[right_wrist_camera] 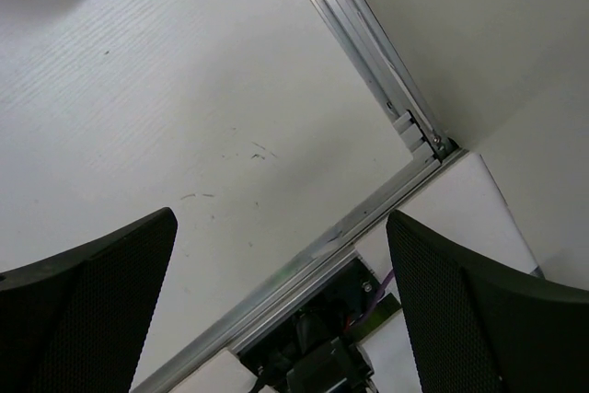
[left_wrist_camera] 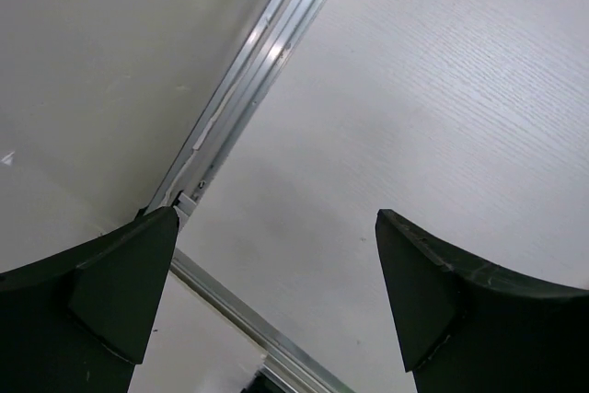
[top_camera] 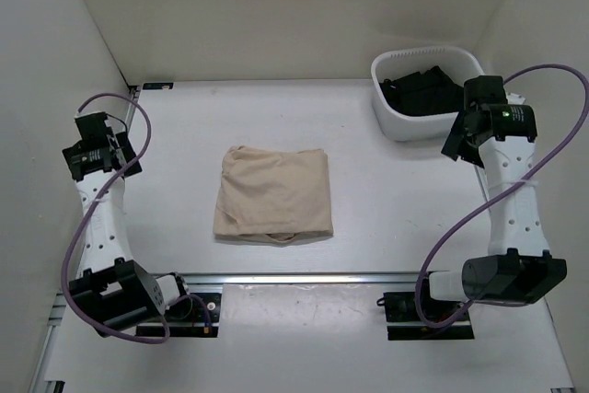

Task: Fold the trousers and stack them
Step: Fold the trousers

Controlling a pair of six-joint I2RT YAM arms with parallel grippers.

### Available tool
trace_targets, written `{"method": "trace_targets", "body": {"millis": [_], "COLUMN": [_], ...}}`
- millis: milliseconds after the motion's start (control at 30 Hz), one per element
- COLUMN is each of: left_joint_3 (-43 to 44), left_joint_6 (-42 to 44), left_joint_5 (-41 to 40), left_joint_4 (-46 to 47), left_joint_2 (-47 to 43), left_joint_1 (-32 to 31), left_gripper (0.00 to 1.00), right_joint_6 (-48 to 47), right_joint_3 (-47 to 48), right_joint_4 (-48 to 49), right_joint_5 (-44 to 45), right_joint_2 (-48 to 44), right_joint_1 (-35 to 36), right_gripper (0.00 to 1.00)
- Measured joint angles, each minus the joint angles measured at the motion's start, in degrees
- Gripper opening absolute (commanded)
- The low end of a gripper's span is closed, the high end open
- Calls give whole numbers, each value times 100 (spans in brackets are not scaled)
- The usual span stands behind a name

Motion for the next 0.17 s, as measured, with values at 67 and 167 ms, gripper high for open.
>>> {"method": "trace_targets", "body": {"millis": [67, 167], "left_joint_3": [-9, -50], "left_joint_6": [0, 0], "left_joint_5": [-59, -92], "left_joint_4": [13, 15], "left_joint_2": [-129, -243], "left_joint_1": [2, 2], "left_gripper": [100, 100], "right_joint_6": [-26, -70], "right_joint_3": [-153, -319], "right_joint_4": [2, 31], "right_joint_5": [22, 0], "right_joint_2": [-15, -87], "right_joint_1": [0, 0], "right_gripper": [99, 99]}}
